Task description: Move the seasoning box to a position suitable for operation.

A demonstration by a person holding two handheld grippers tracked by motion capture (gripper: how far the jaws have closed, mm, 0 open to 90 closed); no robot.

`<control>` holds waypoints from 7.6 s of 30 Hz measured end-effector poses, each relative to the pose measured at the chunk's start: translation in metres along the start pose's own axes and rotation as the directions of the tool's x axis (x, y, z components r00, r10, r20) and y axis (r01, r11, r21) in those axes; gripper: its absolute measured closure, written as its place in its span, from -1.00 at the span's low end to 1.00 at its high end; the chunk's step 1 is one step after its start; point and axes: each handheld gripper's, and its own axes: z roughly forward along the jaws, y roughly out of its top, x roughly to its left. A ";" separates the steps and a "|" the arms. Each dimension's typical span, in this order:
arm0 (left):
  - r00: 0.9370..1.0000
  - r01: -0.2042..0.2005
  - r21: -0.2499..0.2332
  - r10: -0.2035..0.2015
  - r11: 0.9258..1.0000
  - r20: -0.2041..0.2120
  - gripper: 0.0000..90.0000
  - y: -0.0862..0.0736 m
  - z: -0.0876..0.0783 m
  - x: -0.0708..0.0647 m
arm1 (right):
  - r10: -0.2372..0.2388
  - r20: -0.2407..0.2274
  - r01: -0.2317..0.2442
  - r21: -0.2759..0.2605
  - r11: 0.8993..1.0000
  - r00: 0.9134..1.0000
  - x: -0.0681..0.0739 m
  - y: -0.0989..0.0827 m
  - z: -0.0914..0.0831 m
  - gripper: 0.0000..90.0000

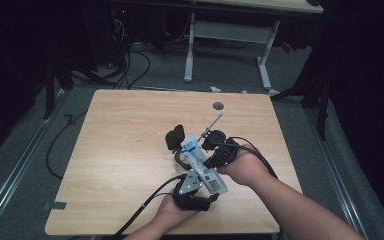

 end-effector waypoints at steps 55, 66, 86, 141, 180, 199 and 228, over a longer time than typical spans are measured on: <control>0.994 -0.062 -0.012 0.060 0.998 -0.091 0.27 -0.005 -0.023 -0.025 | -0.004 0.025 0.004 0.001 1.000 1.000 0.002 0.008 0.008 0.99; 0.992 -0.074 -0.020 0.071 0.997 -0.107 0.29 -0.004 -0.026 -0.027 | -0.013 0.044 0.012 0.004 1.000 0.999 0.001 0.010 0.010 0.99; 0.990 -0.082 -0.029 0.078 0.996 -0.115 0.30 -0.003 -0.030 -0.030 | -0.027 0.049 0.027 0.014 1.000 0.998 0.002 0.014 0.011 0.99; 0.982 -0.136 -0.033 0.130 0.990 -0.138 0.30 0.008 -0.028 -0.036 | -0.048 0.060 0.046 0.027 0.999 0.997 0.005 0.025 0.006 0.99; 0.978 -0.154 -0.030 0.148 0.988 -0.150 0.30 0.012 -0.027 -0.037 | -0.034 0.044 0.032 0.038 0.999 0.998 0.000 0.028 0.006 0.98; 0.977 -0.157 -0.047 0.148 0.986 -0.155 0.30 0.016 -0.028 -0.037 | -0.040 0.058 0.038 0.034 0.999 0.998 0.002 0.032 0.002 0.98; 0.974 -0.170 -0.050 0.160 0.984 -0.159 0.31 0.017 -0.028 -0.037 | -0.045 0.059 0.044 0.031 0.999 0.997 0.002 0.032 0.002 0.98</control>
